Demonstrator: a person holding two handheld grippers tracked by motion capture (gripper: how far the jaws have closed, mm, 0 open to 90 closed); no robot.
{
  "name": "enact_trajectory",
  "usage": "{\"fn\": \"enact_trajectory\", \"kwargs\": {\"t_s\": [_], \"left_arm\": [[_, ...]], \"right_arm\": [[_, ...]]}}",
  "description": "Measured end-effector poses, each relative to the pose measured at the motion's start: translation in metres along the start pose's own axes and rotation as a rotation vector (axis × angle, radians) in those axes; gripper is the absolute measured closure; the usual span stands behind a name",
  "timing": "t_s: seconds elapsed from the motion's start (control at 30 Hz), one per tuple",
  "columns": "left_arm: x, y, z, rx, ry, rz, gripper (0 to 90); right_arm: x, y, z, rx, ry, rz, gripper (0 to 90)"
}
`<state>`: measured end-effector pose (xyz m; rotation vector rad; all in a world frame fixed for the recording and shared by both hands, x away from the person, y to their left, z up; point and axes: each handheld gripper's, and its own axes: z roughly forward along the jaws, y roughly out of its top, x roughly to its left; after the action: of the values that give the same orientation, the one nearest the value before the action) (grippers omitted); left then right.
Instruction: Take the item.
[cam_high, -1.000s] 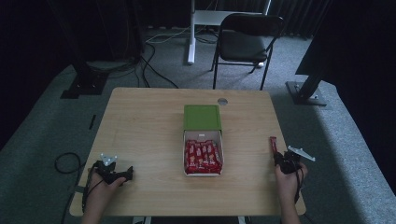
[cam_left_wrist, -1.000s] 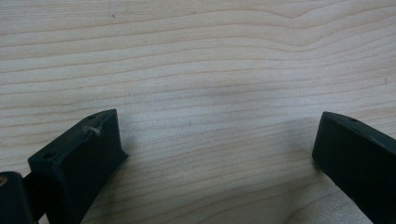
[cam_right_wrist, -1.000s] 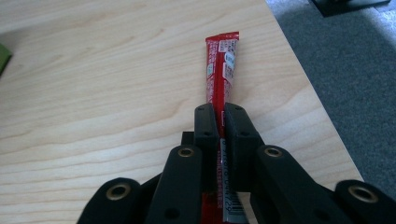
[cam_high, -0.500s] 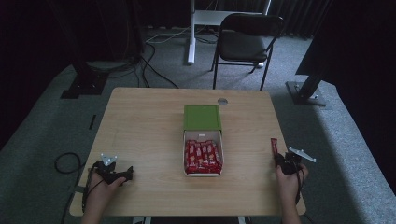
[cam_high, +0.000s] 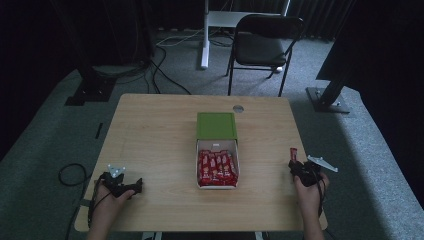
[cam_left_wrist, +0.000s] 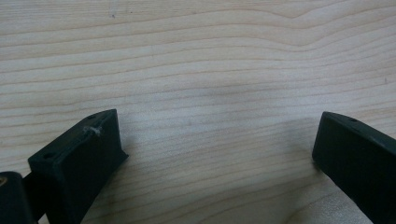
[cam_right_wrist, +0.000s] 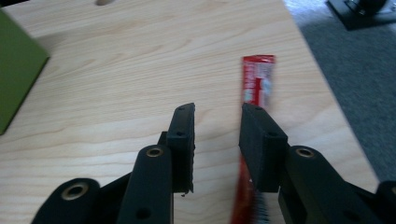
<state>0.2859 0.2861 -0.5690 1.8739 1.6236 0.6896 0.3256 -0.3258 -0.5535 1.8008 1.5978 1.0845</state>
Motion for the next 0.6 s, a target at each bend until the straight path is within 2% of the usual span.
{"fn": "enact_trajectory", "kwargs": {"t_s": [0.23,0.37,0.47,0.53,0.57,0.6], "left_arm": [[0.000,0.000,0.000,0.002,0.000,0.002,2.1],[0.000,0.000,0.000,0.002,0.000,0.002,2.2],[0.000,0.000,0.000,0.001,0.000,0.002,2.1],[0.000,0.000,0.000,0.002,0.000,0.002,2.2],[0.000,0.000,0.000,0.002,0.000,0.002,2.2],[0.000,0.000,0.000,0.003,0.001,0.002,2.2]], "right_arm": [[0.010,-0.004,0.001,0.010,0.060,-0.084,61.7],[0.015,-0.007,0.000,0.004,0.093,-0.129,56.3],[0.019,-0.010,0.001,0.001,0.150,-0.184,50.3],[0.020,-0.011,0.001,0.005,0.163,-0.197,47.6],[0.022,-0.014,0.001,0.014,0.198,-0.213,43.7],[0.022,-0.015,0.001,0.019,0.204,-0.220,43.2]]}}
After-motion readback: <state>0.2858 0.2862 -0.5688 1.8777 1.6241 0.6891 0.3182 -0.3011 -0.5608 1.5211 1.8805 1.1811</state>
